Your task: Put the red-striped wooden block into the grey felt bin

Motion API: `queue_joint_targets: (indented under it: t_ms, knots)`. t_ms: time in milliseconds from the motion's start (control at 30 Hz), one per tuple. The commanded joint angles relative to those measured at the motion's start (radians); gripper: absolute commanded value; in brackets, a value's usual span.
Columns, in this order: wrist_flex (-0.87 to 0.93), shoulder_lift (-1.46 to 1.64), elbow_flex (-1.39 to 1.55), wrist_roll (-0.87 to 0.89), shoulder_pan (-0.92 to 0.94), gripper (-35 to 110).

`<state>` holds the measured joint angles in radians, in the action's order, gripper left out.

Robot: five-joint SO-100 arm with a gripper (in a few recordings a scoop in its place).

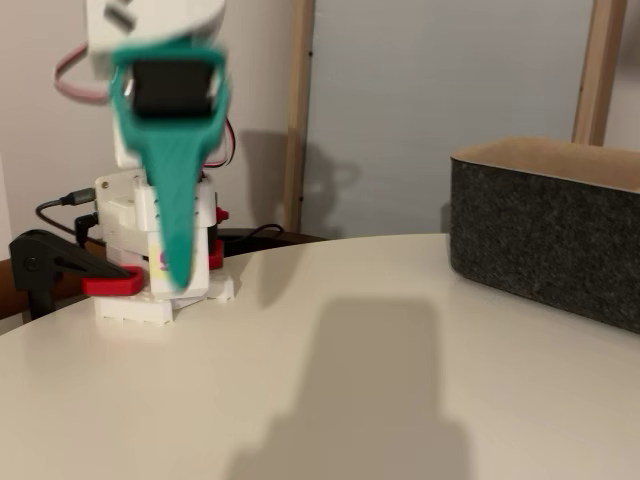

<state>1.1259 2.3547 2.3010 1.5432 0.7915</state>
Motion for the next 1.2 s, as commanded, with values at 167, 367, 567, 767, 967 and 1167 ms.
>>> queue_joint_targets:
  t_ms: [167, 367, 567, 767, 967, 1167]
  knots:
    - [-0.060, 0.397, 0.275, 0.048, 0.100, 0]
    - [-0.107, 0.626, 0.474, 0.037, 0.104, 0]
    - [-0.236, 0.749, 0.732, 0.015, 0.103, 0]
    - [-0.348, 0.778, 0.844, 0.017, 0.103, 0]
    - [-0.347, 0.779, 0.844, -0.008, 0.074, 0]
    - [-0.347, 0.779, 0.844, -0.008, 0.060, 0]
